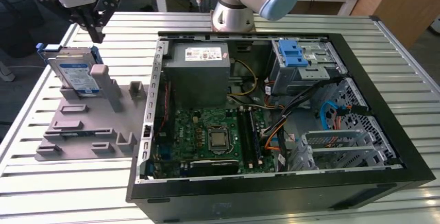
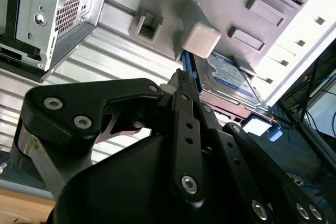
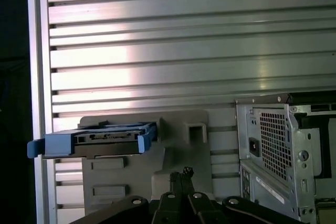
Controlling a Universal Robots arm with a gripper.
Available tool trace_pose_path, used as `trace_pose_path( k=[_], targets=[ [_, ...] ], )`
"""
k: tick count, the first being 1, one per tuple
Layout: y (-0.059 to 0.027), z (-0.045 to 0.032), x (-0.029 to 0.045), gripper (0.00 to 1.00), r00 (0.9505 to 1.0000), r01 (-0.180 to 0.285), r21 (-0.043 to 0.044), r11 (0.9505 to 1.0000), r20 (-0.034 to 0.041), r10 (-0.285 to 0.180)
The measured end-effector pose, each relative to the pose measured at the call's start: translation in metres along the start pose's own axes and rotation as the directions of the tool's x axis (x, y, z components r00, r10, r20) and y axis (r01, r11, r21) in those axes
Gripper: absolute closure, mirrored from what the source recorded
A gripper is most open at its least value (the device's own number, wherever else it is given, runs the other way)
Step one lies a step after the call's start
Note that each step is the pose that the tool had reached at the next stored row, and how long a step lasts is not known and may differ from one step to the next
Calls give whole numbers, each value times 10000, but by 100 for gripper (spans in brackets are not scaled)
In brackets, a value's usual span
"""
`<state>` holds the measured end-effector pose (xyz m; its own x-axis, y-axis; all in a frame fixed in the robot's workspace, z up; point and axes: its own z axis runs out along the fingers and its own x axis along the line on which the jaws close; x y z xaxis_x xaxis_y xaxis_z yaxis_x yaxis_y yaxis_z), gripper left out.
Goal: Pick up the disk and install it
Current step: 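Reach for the disk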
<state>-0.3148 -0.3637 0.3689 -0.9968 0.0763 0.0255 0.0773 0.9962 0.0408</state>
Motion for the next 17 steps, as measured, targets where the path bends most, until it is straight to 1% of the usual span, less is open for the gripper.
trace_pose_path(
  k=[11, 12, 17],
  targets=[
    [17, 29, 154, 89, 10000, -1, 1, 10000, -8, 1],
    [25, 39, 187, 89, 10000, 0, 1, 10000, -11, 0],
    [40, 56, 246, 89, 10000, -2, 1, 10000, -16, 2]
  ],
)
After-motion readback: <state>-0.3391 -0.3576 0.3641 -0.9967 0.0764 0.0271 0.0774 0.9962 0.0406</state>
